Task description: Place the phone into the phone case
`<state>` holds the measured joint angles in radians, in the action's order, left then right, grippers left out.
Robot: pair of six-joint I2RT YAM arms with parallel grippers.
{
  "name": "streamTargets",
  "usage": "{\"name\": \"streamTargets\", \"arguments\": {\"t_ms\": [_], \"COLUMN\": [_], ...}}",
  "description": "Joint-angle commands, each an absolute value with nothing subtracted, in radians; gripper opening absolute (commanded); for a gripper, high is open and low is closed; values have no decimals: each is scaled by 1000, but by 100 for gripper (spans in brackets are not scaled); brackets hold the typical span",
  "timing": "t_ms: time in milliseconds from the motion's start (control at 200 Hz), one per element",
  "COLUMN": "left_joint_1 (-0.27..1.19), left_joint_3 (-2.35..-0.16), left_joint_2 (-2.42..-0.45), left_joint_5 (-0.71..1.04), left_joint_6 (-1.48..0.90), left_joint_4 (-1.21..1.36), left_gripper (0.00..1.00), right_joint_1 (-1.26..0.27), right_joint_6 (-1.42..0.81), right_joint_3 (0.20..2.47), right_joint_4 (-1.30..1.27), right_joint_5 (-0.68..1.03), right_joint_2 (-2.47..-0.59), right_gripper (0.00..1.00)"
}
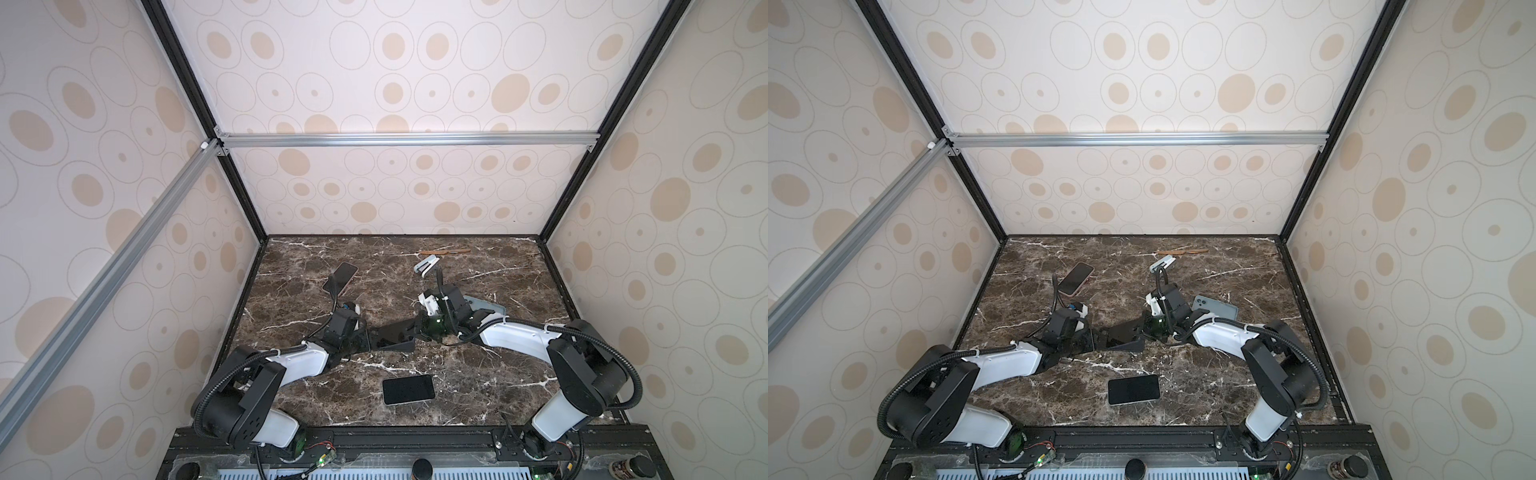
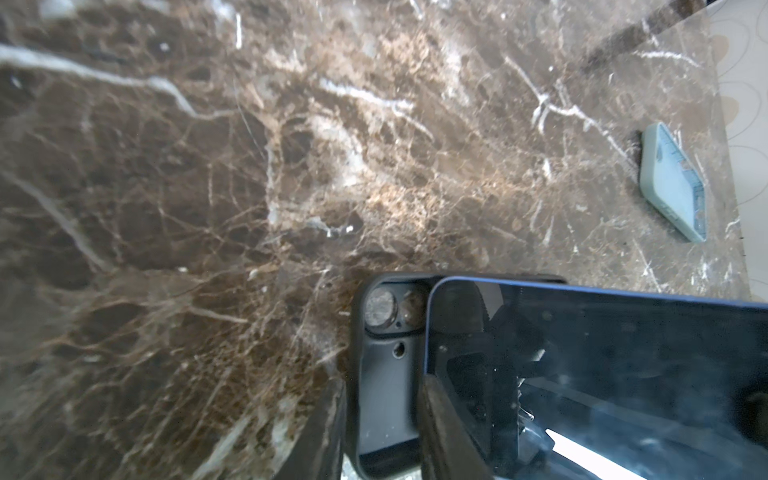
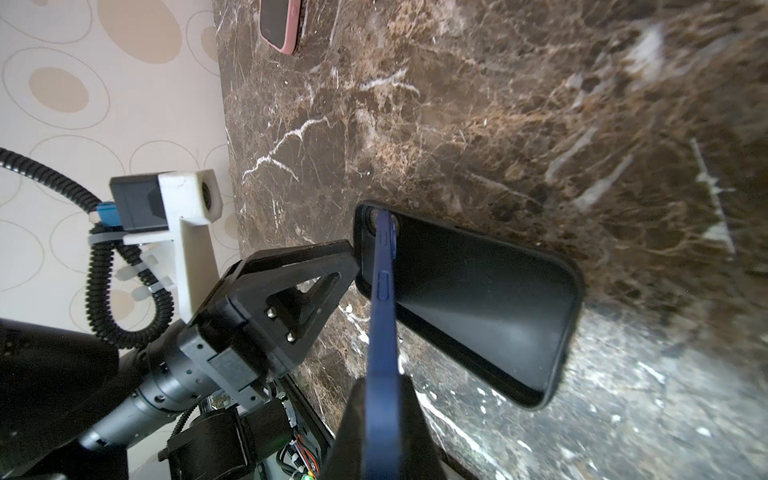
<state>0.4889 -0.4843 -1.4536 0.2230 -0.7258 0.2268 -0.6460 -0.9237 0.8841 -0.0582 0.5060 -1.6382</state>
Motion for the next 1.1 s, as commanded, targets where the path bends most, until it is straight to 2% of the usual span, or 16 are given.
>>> {"name": "streamTargets", "arguments": {"t_ms": [0,485,1095], "left_joint_1": [483,496,498], "left_joint_3": [-471,-453,-480], "left_joint_2": [-1475,-1511,-1578], "left_joint_5": [257,398,364], "left_joint_6": [-757,-814,-794], "left_joint_4": [274,375,383], "left_gripper": [30,29,29], "right_joint_1": [-631,-590,-554], "right_joint_6": [-940,-945,-827], "right_joint_3": [879,811,809], "right_joint_4": [-99,-151,-138], "right_joint_5": [564,645,784], "right_joint_2": [-1653,-1682,-1863], "right_gripper": [0,0,0]}}
